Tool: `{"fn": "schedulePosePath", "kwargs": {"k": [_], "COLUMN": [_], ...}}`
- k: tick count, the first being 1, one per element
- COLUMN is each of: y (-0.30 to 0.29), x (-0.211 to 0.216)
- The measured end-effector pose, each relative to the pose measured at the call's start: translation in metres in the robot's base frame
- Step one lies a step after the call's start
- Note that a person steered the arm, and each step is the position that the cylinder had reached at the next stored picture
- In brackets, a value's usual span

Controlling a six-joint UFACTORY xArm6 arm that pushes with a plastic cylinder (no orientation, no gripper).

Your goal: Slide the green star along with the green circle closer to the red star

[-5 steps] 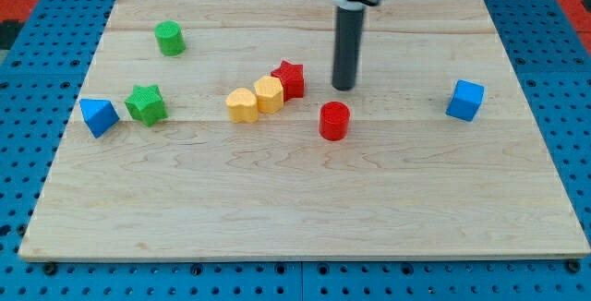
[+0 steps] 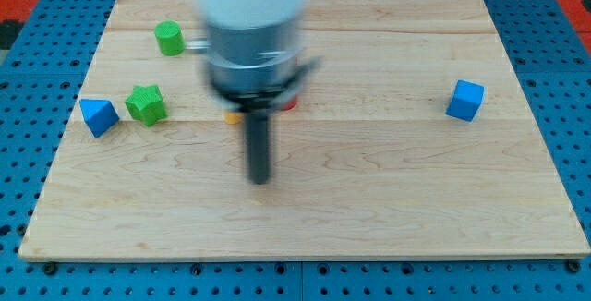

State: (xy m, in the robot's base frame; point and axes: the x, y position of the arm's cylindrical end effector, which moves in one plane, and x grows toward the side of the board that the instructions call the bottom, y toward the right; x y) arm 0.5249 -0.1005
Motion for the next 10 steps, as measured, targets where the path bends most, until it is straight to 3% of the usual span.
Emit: {"fn": "schedulePosePath", "kwargs": {"k": [1,2,3,5,7,8,9,10], "y": [-0.089,-0.141,-0.101,-0.064,-0.110,-0.103,-0.144,-0.127], "x": [-0.028,-0.037,-0.058,-0.160,-0.175,-0.194,-0.218,-0.255]}}
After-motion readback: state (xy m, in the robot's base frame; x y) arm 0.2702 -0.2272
